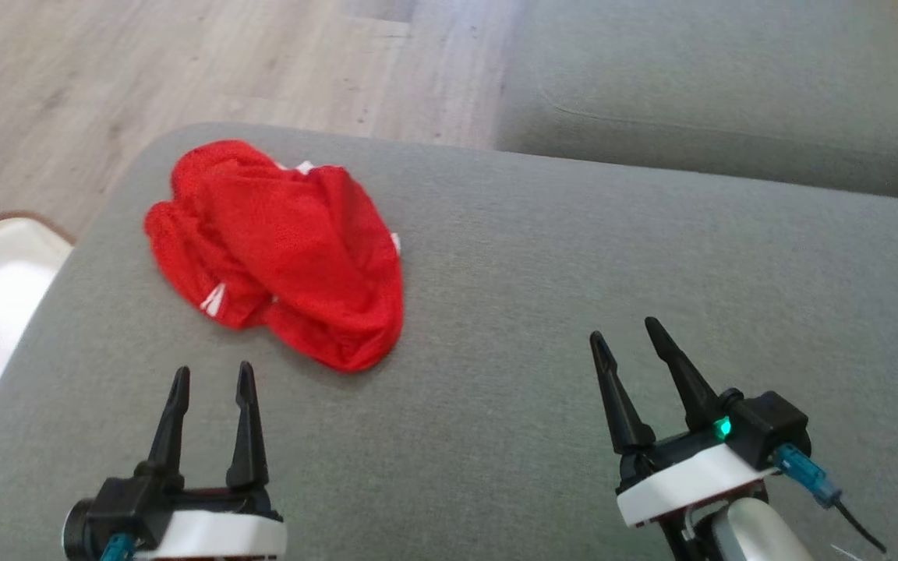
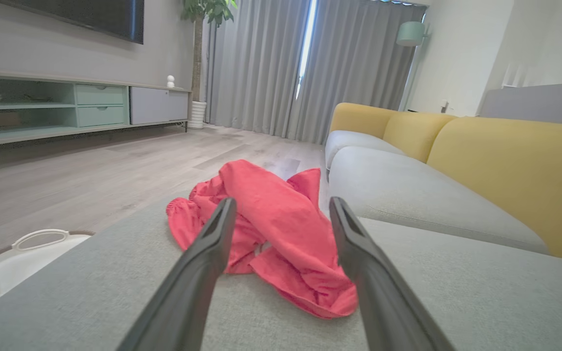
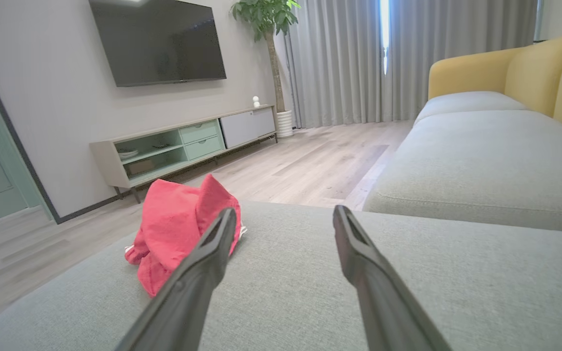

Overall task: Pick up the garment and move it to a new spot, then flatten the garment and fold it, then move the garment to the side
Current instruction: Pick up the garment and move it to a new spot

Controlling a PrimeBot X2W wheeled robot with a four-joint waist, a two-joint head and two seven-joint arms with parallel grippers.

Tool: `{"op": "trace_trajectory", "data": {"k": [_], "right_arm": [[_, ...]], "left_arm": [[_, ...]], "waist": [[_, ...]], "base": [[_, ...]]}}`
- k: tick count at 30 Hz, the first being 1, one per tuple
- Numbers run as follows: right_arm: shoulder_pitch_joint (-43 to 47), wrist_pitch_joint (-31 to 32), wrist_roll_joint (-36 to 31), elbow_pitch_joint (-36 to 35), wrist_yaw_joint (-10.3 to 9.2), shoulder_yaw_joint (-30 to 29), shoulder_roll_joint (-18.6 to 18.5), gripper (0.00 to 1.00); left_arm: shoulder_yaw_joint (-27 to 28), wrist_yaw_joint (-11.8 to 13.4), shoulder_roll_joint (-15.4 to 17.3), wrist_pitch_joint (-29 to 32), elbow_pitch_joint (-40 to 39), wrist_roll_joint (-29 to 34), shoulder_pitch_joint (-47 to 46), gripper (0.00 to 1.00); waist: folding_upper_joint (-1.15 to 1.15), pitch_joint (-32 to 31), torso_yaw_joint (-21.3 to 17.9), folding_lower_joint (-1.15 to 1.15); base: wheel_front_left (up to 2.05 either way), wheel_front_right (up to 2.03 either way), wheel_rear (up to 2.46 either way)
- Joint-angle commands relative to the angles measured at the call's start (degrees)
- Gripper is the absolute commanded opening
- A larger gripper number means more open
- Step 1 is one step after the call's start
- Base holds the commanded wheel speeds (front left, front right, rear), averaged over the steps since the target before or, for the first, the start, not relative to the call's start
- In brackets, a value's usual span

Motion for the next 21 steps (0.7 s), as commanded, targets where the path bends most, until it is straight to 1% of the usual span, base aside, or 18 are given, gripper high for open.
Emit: {"op": "trace_trajectory", "data": {"k": [1,6,12,16,21], "right_arm": [[-1.0,-0.6,0.5,-1.6,-0.04,1.4,-0.3,1.00],[-0.4,-0.6,1.3,-1.7,-0.04,2.0,-0.3,1.00],[0.1,-0.6,2.1,-1.6,-0.04,2.7,-0.3,1.00],[0.2,-0.6,2.3,-1.3,-0.04,3.3,-0.3,1.00],[-0.5,-0.6,2.1,-1.5,-0.04,3.8,-0.3,1.00]], "left_arm": [[2.3,0.1,-0.1,-0.5,-1.9,0.5,-1.1,1.00],[3.0,-0.2,-0.1,-0.5,-1.9,0.9,-0.4,1.00],[3.7,-0.5,-0.1,-0.5,-2.3,1.3,-0.2,1.00],[4.6,-1.2,-0.1,-0.5,-2.0,1.9,-1.1,1.00],[4.9,-2.3,0.3,-0.5,-2.2,3.3,-3.1,1.00]], "waist": [[0.00,-0.7,2.0,0.00],[0.00,-1.3,4.3,0.00],[0.00,-1.7,6.0,0.00],[0.00,-1.6,6.3,0.00],[0.00,-0.2,5.5,0.00]], "base": [[0.00,0.00,0.00],[0.00,0.00,0.00],[0.00,0.00,0.00],[0.00,0.00,0.00],[0.00,0.00,0.00]]}}
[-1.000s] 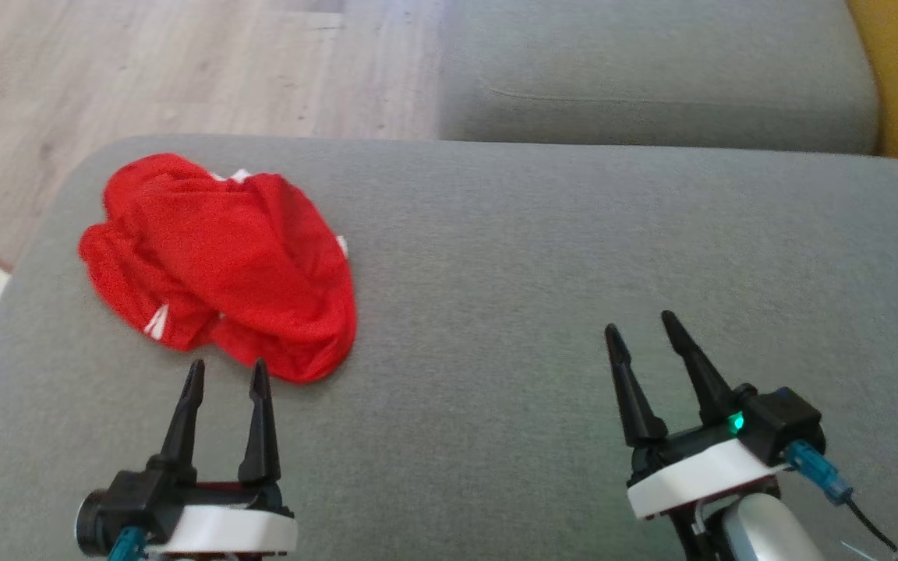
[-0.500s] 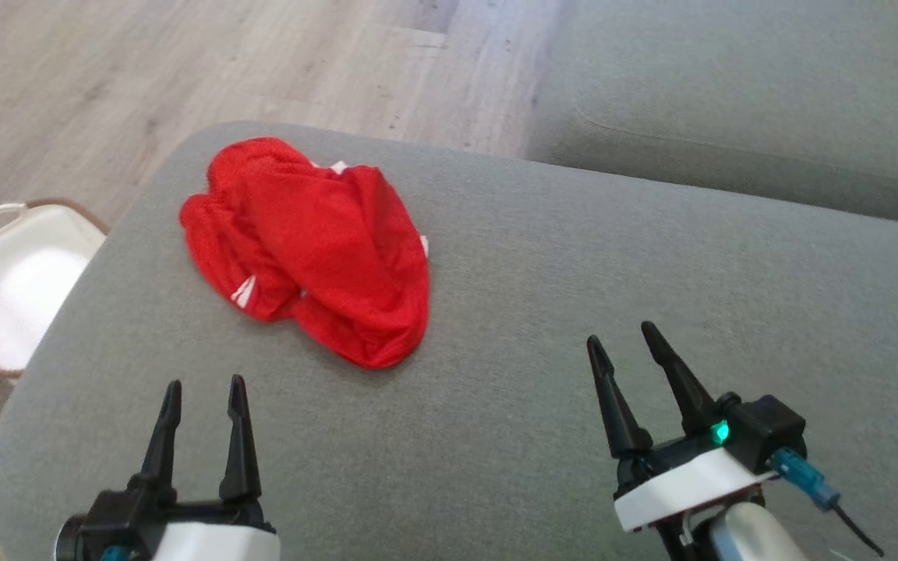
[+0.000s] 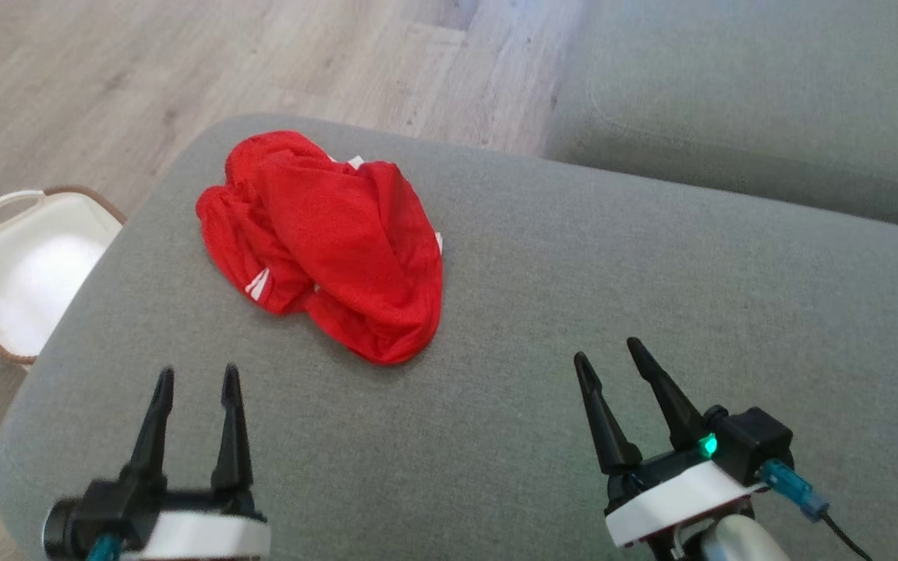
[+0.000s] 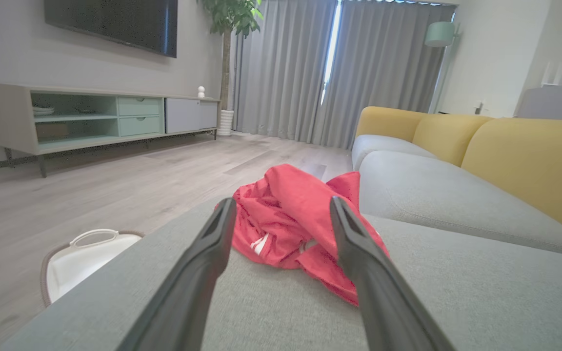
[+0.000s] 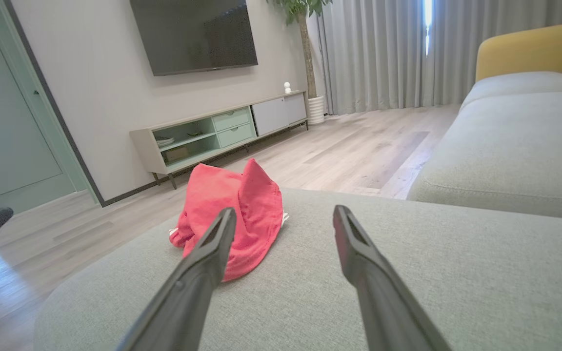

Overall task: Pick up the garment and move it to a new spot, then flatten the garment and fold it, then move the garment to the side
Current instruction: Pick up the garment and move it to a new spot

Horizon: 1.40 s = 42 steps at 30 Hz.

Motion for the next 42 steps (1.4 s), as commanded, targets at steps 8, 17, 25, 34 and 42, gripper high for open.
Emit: {"op": "trace_trajectory", "data": {"k": [8,17,25,34,42], "right_arm": [[-4.6,-0.6,-2.5,-2.5,-0.04,-0.9,-0.3,1.00],[-8.9,-0.6,-4.7,-5.1,-0.04,-3.5,-0.3,1.00],[-11.5,-0.6,-5.1,-6.5,-0.04,-5.0,-0.3,1.00],[-12.3,-0.6,-4.5,-7.0,-0.04,-4.7,-0.3,1.00],[-12.2,-0.6,-3.5,-6.3,-0.04,-4.7,-0.3,1.00]], "left_arm": [[-3.8,-1.6,6.9,0.6,3.9,0.5,-18.8,1.00],[-25.9,-1.7,22.1,16.4,11.0,-14.3,-45.6,1.00],[-38.9,-1.7,29.3,28.9,15.4,-30.9,-58.3,1.00],[-43.4,-1.7,29.8,27.8,24.9,-33.6,-62.3,1.00],[-42.4,-1.4,28.1,19.6,31.3,-32.7,-64.6,0.00]], "waist": [[0.00,6.8,-2.2,0.00],[0.00,16.7,-6.1,0.00],[0.00,21.6,-9.7,0.00],[0.00,23.5,-12.1,0.00],[0.00,22.1,-12.8,0.00]], "base": [[0.00,0.00,0.00],[0.00,0.00,0.00],[0.00,0.00,0.00],[0.00,0.00,0.00],[0.00,0.00,0.00]]}}
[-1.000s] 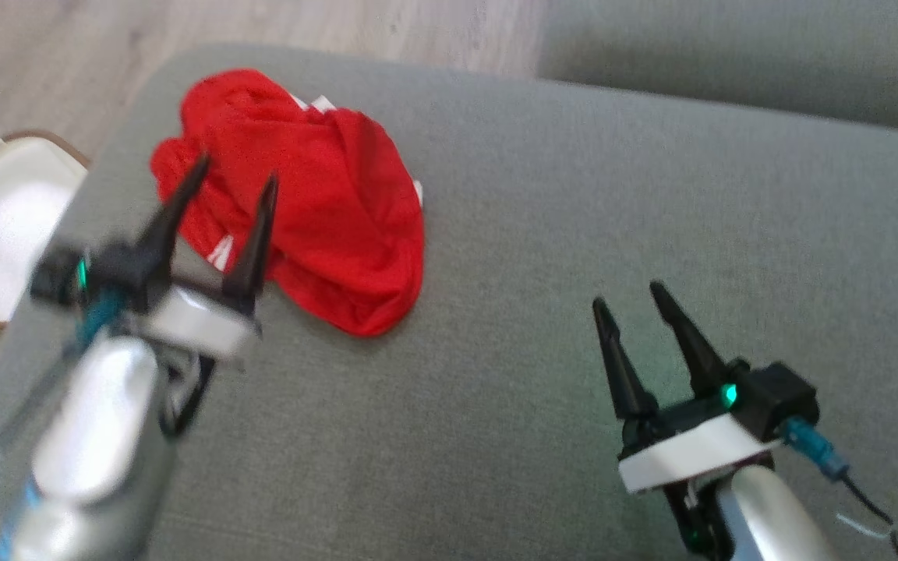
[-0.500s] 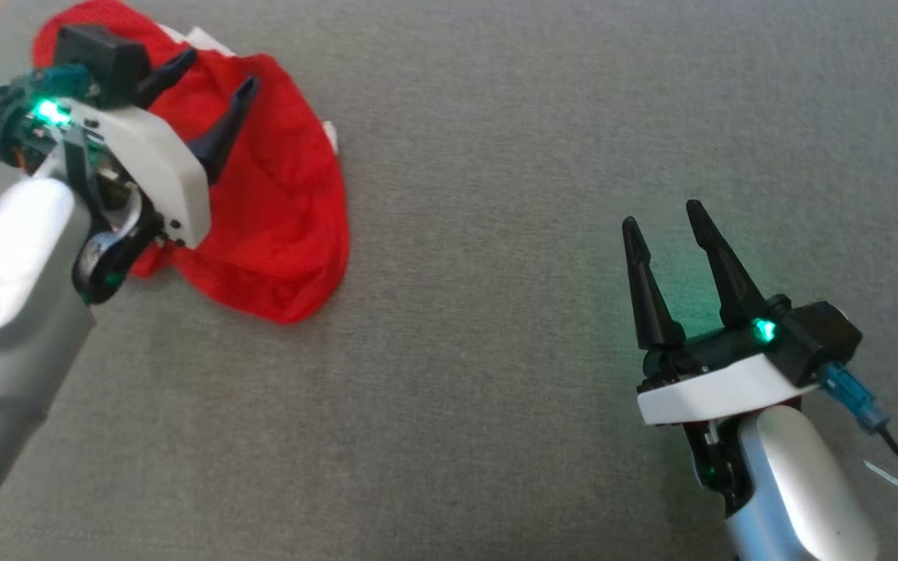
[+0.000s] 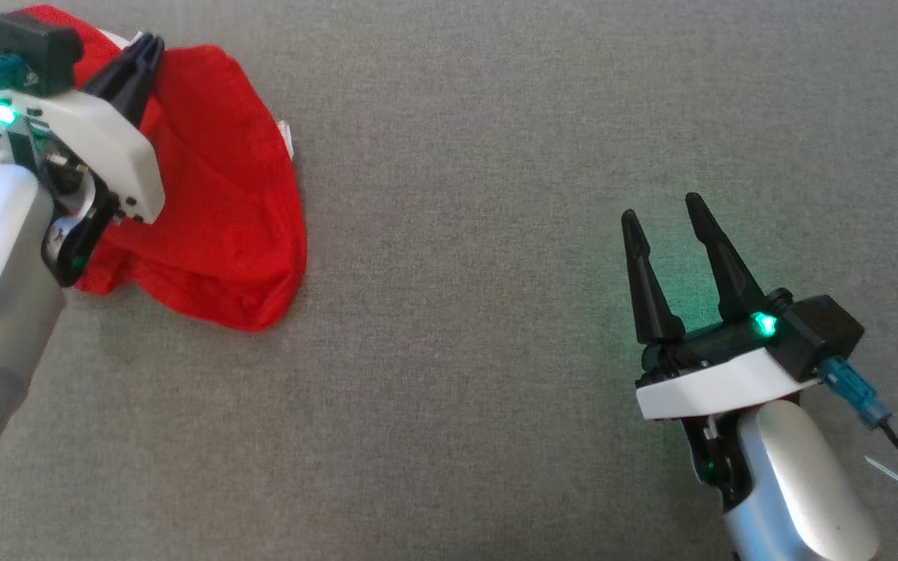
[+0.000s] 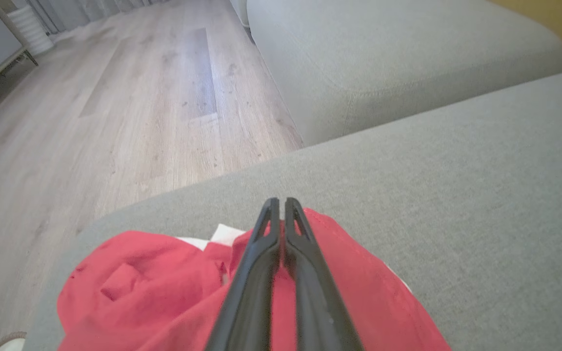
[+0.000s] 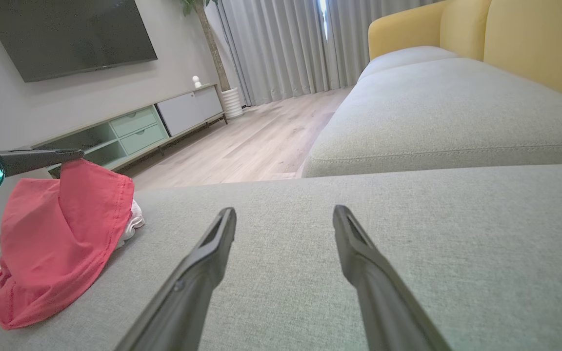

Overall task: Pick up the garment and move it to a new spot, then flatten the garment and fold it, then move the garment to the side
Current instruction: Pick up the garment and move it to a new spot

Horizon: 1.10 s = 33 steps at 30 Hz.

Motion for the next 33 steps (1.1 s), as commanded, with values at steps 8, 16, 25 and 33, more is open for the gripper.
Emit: {"op": "trace_trajectory", "data": {"k": [8,16,25,33], "right_arm": [[-0.4,-0.6,1.5,-1.1,-0.04,1.3,-0.1,1.00],[0.8,-0.6,3.1,-0.3,-0.04,1.4,-0.1,1.00],[1.6,-0.6,4.9,-0.7,-0.04,1.4,-0.1,1.00],[0.6,-0.6,6.2,-1.9,-0.04,1.8,-0.1,1.00]], "left_arm": [[2.8,0.1,1.3,-5.8,0.7,-0.4,-4.2,0.00],[6.1,1.1,0.6,-15.4,-4.8,-1.4,-5.2,0.00],[9.6,7.0,-1.5,-19.8,-20.4,-1.9,-3.2,0.00],[6.4,11.9,-5.3,-17.4,-27.7,2.0,-5.3,0.00]], "waist": [[0.00,-3.6,0.3,0.00],[0.00,-8.1,0.5,0.00],[0.00,-11.0,-2.2,0.00],[0.00,-10.1,-8.6,0.00]], "base": [[0.00,0.00,0.00],[0.00,0.00,0.00],[0.00,0.00,0.00],[0.00,0.00,0.00]]}}
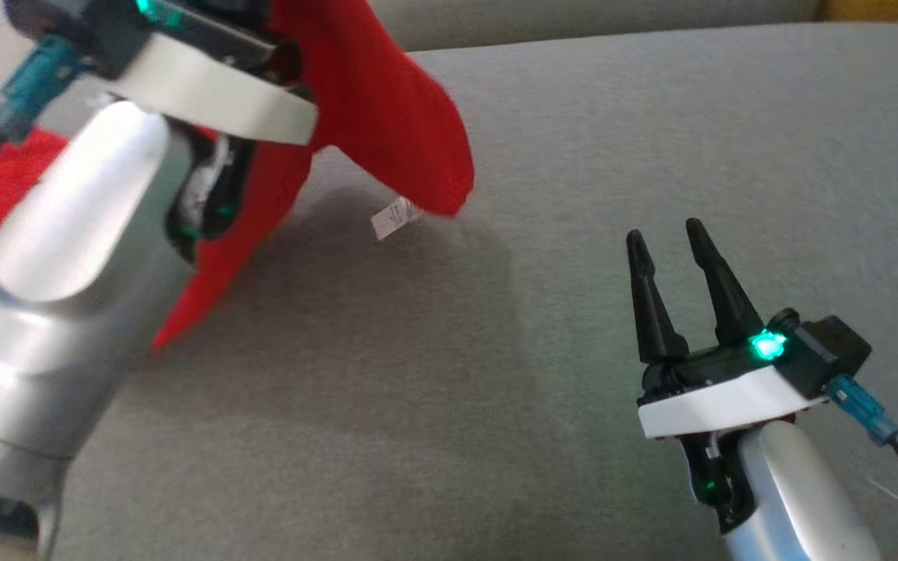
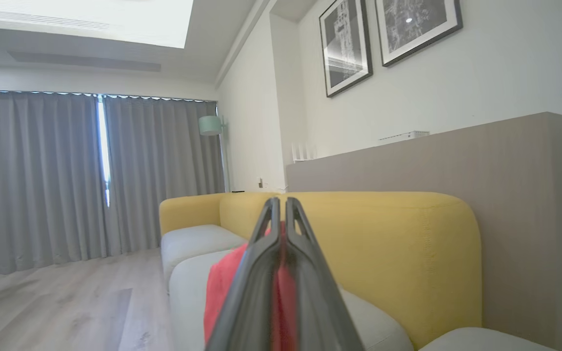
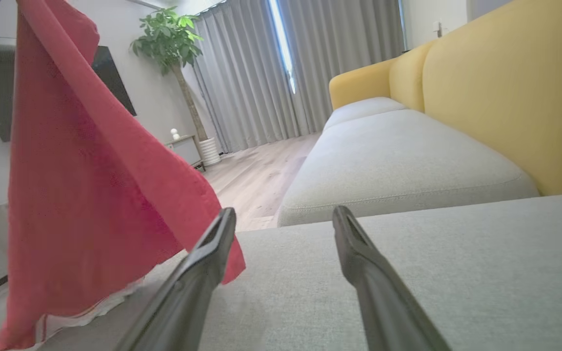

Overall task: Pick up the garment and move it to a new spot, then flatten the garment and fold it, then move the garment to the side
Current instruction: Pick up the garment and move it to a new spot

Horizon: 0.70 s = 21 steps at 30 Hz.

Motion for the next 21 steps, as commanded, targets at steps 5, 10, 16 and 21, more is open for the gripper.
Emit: {"op": "trace_trajectory", "data": {"k": [5,10,16,21], "right_arm": [[-3.3,-0.6,1.6,-3.3,-0.04,1.1,-0.1,1.00],[-3.8,-0.6,3.4,-6.7,-0.04,-1.3,-0.1,1.00],[-3.2,-0.6,3.7,-8.4,-0.04,-4.1,-0.1,1.00],[-2.4,-0.6,3.5,-8.8,-0.04,-6.9,-0.1,1.00]], "left_arm": [[1.4,2.9,-2.9,-0.6,-0.1,2.7,-7.7,0.00],[-0.4,6.5,-7.4,-2.7,4.3,8.1,-10.5,0.00],[-7.7,2.9,-12.8,-2.5,8.6,9.3,-6.1,0.97],[-14.4,-0.6,-17.0,-1.8,11.6,7.9,1.8,1.00]], "waist": [[0.00,2.7,-7.5,0.00],[0.00,4.4,-12.3,0.00],[0.00,4.3,-13.4,0.00],[0.00,3.1,-11.8,0.00]], "base": [[0.00,0.00,0.00],[0.00,0.00,0.00],[0.00,0.00,0.00],[0.00,0.00,0.00]]}}
